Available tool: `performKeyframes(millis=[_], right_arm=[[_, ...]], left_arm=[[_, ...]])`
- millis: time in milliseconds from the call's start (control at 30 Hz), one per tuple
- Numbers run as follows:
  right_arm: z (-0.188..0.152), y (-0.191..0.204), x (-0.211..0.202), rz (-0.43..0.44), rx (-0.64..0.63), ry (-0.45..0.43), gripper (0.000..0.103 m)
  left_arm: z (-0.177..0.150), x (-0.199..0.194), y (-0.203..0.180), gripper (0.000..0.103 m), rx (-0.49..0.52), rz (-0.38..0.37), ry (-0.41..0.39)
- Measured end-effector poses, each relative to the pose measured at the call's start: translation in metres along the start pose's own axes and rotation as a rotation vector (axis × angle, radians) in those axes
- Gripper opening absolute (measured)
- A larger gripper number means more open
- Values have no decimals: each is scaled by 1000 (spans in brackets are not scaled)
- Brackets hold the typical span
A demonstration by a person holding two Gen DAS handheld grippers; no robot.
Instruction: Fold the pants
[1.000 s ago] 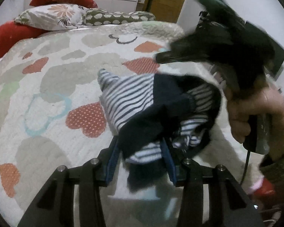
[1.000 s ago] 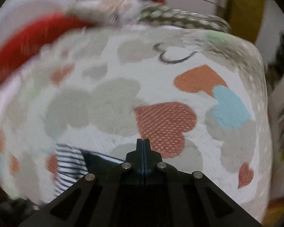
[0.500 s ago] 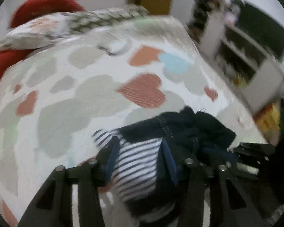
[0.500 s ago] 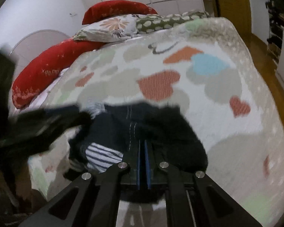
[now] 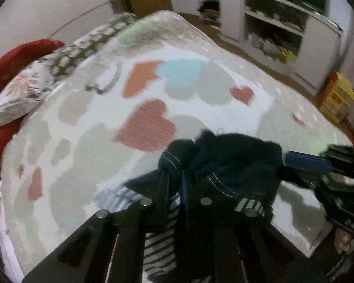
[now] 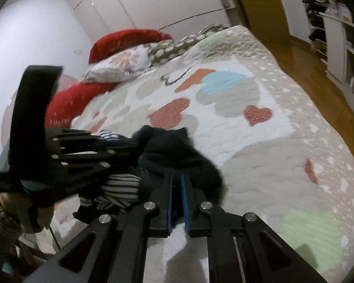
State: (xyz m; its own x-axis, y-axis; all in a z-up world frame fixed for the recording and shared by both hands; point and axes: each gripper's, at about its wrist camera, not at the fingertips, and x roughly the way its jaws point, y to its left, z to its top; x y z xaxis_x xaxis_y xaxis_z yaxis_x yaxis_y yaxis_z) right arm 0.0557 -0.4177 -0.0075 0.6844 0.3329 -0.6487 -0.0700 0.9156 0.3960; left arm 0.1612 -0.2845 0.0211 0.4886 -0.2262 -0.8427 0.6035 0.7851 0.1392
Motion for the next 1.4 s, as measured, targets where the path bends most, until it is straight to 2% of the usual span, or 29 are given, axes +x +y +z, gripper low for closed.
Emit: performKeyframes(millis=[67,167,233,333,433,500,567,633,700,800,900,933,967,1000,1033,1133,1200,1233,1300,1400], right_arm=[[2,-6,-9,-21,21,-30,35],[6,-14,-16,-4,70,-61,38],[7,-15,-16,0,83,-64,38],[7,-11,-11,11,83,-52,38],[11,0,-1,30,56,-27,42],[15,4,6,54,52,-14,53],[22,5,14,81,73,-4,60],[27,4,19,83,85,-1,65],[33,3,28,83,80,11,69],[42,-4,45,89,107,43,71],[53,-19,75,93,203,110,71],[57,-25,84,128,249,113,71],[58,-28,92,167,285,120,62],[59,-32,100,217,334,130,48],[59,-35,107,289,393,146,21],[61,-32,99,368,436,118,13],[63,-26,82,407,441,95,12],[64,-22,68,430,435,77,12],[67,-14,46,446,411,44,12],[66,-3,14,453,371,7,12]], left_arm=[[9,-2,17,9,-59,44,-25],[17,8,39,9,-158,108,-22],[14,25,53,9,-216,119,10],[2,45,45,10,-174,146,53],[-10,40,36,11,-154,110,33],[-17,20,54,21,-259,3,-8],[-26,4,73,43,-367,-75,-44],[-38,-12,89,45,-442,-107,-80],[-53,-25,101,45,-471,-121,-103],[-75,-36,112,49,-492,-94,-117],[-96,-38,113,49,-515,-119,-102],[-99,-37,114,49,-522,-125,-99],[-104,-37,113,49,-536,-136,-99],[-106,-36,113,49,-544,-145,-99],[-108,-35,111,49,-548,-159,-98],[-108,-40,106,49,-531,-177,-113],[-105,-44,103,50,-506,-178,-126],[-102,-45,100,53,-488,-174,-132],[-94,-47,91,61,-443,-174,-146],[-78,-46,66,61,-317,-144,-164]])
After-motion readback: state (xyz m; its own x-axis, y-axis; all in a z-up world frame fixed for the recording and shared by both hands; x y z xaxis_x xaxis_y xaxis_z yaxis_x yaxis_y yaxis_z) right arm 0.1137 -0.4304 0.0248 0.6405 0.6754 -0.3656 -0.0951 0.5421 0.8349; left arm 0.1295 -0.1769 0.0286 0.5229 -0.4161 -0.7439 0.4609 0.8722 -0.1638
